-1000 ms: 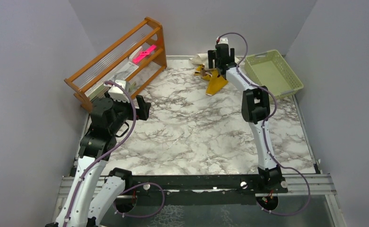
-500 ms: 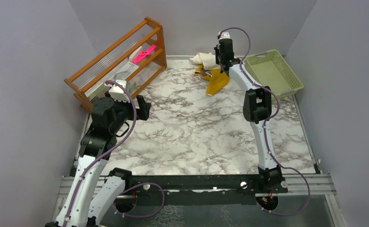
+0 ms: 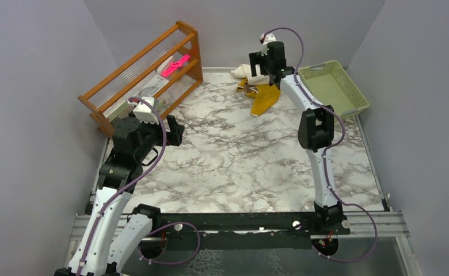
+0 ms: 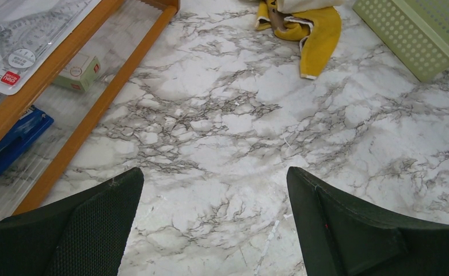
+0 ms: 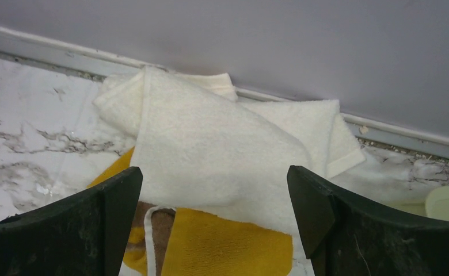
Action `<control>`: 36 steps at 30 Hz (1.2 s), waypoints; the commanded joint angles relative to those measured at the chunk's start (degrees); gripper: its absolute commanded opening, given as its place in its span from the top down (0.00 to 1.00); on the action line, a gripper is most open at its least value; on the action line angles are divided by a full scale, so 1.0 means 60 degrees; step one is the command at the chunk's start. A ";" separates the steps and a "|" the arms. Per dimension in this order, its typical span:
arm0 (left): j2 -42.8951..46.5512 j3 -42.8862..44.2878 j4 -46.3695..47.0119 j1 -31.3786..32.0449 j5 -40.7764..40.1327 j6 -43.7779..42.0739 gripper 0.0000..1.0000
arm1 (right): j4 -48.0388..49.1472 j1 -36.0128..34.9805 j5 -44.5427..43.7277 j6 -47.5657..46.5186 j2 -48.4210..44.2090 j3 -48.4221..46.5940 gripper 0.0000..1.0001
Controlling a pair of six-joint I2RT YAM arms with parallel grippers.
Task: Roll the towels
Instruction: Pick up the towel at the corner of the board.
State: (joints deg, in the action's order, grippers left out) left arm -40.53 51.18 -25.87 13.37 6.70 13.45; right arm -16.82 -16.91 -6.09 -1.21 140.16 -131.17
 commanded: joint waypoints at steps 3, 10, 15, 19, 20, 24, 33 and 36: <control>-0.0019 -0.0067 -0.0008 0.0014 0.0129 0.0159 0.01 | -0.0735 -0.0262 -0.0008 -0.0995 0.1060 -0.0054 0.00; -0.0130 0.0219 -0.0045 0.0017 0.0290 0.0072 0.01 | -0.0956 -0.0288 -0.0327 -0.0921 0.1488 -0.0630 0.55; -0.0232 0.0407 -0.0259 0.0006 0.0246 -0.0176 0.01 | -0.0578 -0.0288 -0.0600 -0.0775 0.0976 -0.0450 0.99; -0.0269 0.0676 -0.0397 0.0025 0.0260 -0.0277 0.01 | -0.0358 -0.0288 -0.0622 -0.0654 0.0399 -0.0424 0.99; -0.0273 0.0733 -0.0401 0.0015 0.0260 -0.0279 0.01 | -0.0286 -0.0288 -0.0565 -0.0556 0.0210 -0.0398 0.99; -0.0300 0.0823 -0.0327 0.0014 0.0282 -0.0225 0.01 | 0.0263 -0.0287 0.0089 -0.0178 -0.0839 -0.0012 0.99; -0.0474 0.0952 -0.0066 0.0014 0.0580 -0.0055 0.01 | 0.0935 -0.0366 0.0895 0.0025 -0.2514 0.0307 0.99; -0.0397 0.0762 0.0030 0.0015 0.0569 0.0051 0.01 | 0.0713 -0.0425 0.1335 0.0075 -0.2911 0.0287 0.99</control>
State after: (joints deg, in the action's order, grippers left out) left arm -43.72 54.87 -27.88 13.37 8.45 12.80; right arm -14.02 -18.76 -2.57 -1.67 125.38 -129.25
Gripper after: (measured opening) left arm 0.991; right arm 0.045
